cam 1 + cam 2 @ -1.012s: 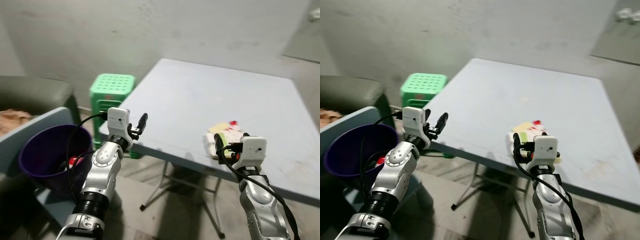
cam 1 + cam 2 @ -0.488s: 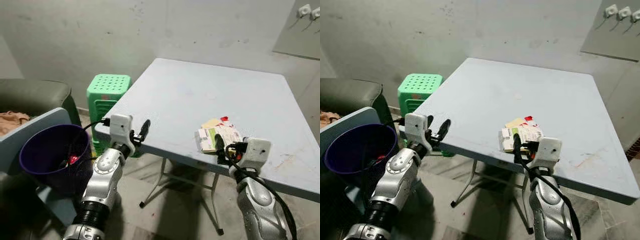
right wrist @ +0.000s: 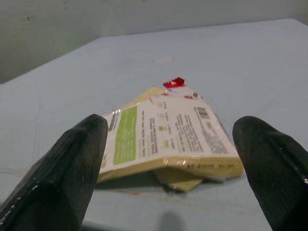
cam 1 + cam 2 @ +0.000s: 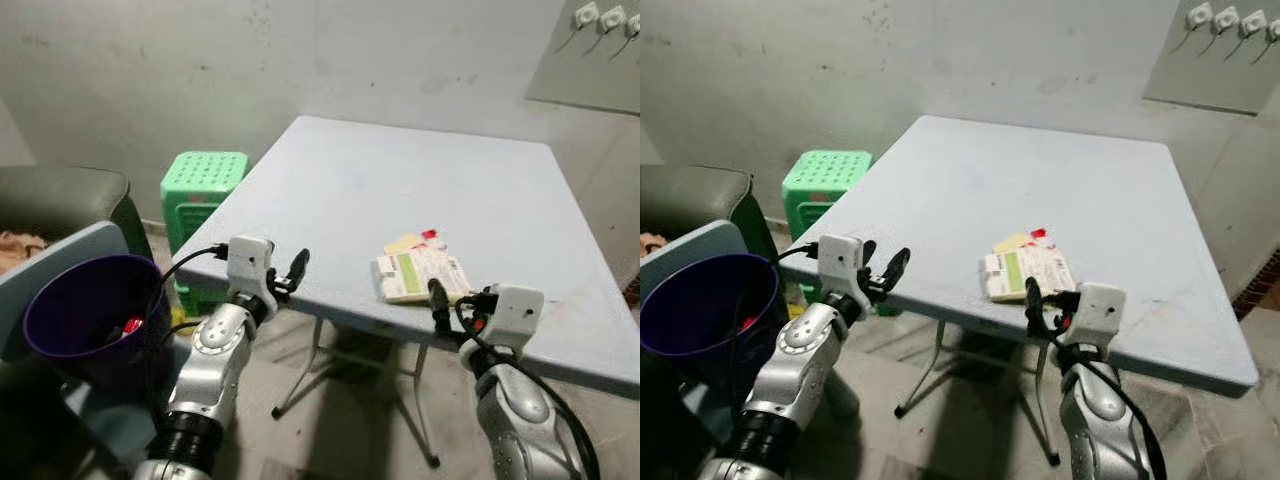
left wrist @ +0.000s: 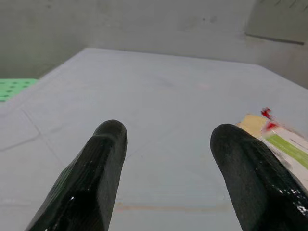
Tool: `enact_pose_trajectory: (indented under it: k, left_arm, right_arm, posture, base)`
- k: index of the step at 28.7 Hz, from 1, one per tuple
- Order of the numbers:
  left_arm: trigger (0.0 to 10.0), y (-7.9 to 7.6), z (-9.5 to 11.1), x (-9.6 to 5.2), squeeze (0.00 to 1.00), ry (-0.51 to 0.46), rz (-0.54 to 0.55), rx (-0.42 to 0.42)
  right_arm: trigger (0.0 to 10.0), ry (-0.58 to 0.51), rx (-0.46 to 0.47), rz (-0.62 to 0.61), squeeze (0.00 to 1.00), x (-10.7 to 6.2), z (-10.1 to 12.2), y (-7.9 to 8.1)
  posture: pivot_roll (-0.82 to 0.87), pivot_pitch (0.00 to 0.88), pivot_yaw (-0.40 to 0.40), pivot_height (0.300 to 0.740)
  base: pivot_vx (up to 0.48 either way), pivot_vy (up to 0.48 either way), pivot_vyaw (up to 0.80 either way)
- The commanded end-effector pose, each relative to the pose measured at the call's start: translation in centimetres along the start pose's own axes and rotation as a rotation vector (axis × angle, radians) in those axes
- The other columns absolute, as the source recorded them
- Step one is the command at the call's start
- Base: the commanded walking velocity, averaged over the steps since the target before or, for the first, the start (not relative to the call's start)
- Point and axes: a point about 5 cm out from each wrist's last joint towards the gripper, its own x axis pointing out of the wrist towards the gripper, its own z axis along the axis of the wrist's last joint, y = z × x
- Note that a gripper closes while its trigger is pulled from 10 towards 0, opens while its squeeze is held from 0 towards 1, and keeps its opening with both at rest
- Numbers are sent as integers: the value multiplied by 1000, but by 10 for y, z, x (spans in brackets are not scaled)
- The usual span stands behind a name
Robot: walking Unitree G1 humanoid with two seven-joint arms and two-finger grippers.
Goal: Picking trash to rubbish bin
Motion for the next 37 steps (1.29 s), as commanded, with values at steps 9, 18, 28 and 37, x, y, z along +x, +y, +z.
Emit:
enact_pose_trajectory:
  k: [9,18,28,37]
  left_arm:
    - [10000,-4,7,4,0,-16,45,-8]
    - [10000,-5,5,5,0,-5,53,-21]
    - [10000,-9,5,7,0,0,26,-45]
    - [10000,-9,4,8,0,11,25,-52]
  right_arm:
    - [10000,-13,3,19,0,-3,7,0]
    - [10000,-28,-24,58,0,-5,9,2]
    - [10000,-18,-56,81,0,-8,7,3]
    - [10000,-20,-61,84,0,-9,7,5]
  posture:
    - [-136,0,-19,740]
    - [-145,0,-17,740]
    - [-156,0,-15,740]
    - [-159,0,-13,740]
  base:
    - [0,-46,0]
    - [0,0,0]
    - [0,34,0]
    - [0,480,0]
